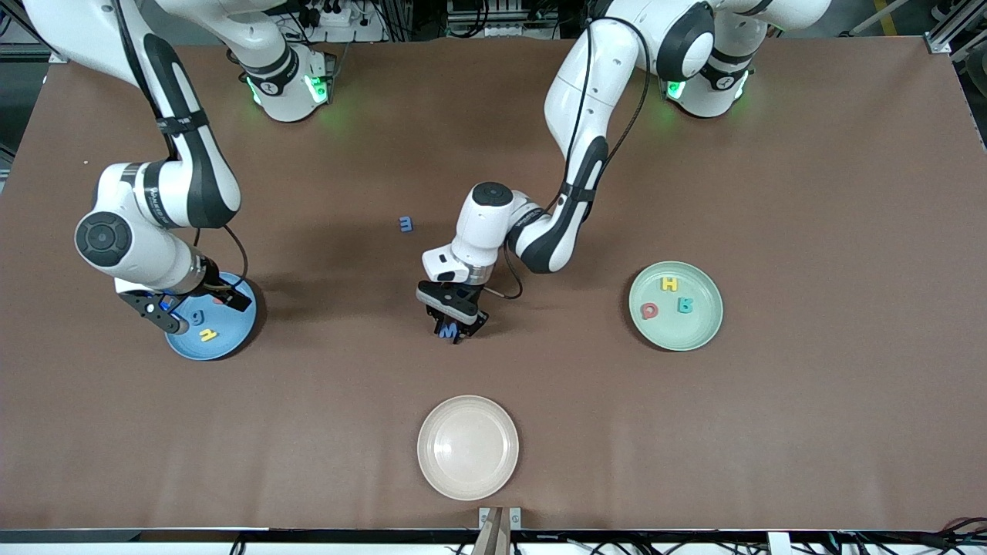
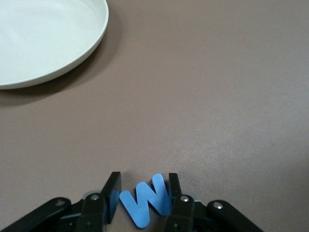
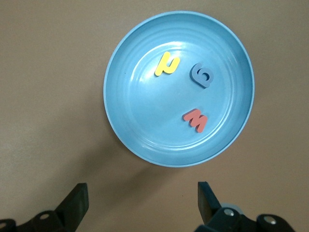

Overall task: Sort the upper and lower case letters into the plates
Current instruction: 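Close the left gripper on the blue W while the right gripper withdraws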

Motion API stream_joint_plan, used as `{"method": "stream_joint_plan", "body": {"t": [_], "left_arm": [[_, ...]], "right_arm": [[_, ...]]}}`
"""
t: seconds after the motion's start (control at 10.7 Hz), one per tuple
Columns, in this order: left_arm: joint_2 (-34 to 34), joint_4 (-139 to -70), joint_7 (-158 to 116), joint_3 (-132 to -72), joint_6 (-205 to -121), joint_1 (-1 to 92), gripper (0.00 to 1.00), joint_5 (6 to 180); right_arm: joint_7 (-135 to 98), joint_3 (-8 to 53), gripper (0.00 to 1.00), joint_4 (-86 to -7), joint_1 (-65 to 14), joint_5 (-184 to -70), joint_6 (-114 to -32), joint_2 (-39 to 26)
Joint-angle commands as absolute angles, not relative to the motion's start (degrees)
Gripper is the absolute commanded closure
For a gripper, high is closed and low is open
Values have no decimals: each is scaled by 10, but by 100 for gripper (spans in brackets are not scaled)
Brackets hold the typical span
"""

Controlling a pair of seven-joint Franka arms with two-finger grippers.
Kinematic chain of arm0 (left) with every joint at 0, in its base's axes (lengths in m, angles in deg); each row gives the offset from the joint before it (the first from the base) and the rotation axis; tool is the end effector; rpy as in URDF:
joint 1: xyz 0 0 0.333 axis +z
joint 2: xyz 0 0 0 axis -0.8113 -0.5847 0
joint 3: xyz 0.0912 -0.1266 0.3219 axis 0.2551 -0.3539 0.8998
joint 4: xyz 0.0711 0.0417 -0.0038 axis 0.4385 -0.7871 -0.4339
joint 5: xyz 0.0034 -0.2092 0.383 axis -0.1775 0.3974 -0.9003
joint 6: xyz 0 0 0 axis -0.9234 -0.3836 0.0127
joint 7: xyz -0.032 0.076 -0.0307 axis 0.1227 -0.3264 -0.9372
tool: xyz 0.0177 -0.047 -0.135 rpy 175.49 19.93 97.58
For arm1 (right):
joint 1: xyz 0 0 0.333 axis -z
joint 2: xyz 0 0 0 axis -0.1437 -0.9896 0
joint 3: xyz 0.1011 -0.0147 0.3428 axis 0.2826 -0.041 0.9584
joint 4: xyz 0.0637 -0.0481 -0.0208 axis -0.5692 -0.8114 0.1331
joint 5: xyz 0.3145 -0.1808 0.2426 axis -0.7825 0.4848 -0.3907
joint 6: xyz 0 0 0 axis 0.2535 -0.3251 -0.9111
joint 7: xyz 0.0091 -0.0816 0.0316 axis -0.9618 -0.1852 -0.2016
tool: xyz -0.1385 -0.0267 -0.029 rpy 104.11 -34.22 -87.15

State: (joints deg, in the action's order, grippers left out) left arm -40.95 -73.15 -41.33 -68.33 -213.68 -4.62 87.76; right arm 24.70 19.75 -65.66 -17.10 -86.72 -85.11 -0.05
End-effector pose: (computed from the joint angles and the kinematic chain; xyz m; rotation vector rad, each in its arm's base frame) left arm 0.5846 -0.6585 0.1008 2.7312 -0.6362 0.8482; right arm 0.6156 0.0059 0.2600 2.8799 -0.9114 -0.1314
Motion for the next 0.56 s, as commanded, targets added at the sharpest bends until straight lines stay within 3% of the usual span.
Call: {"method": "stream_joint_plan", "body": {"t": [0.0,0.47], "left_arm": [[-399,-729,-418,-699,-2083,-45,63,901],[-386,-729,-418,-705,-2048,-45,65,920]], "right_arm": [[251,200,0,-658,-178,-869,-847,9],[249,200,0,-653,-179,-868,-847,15]]}}
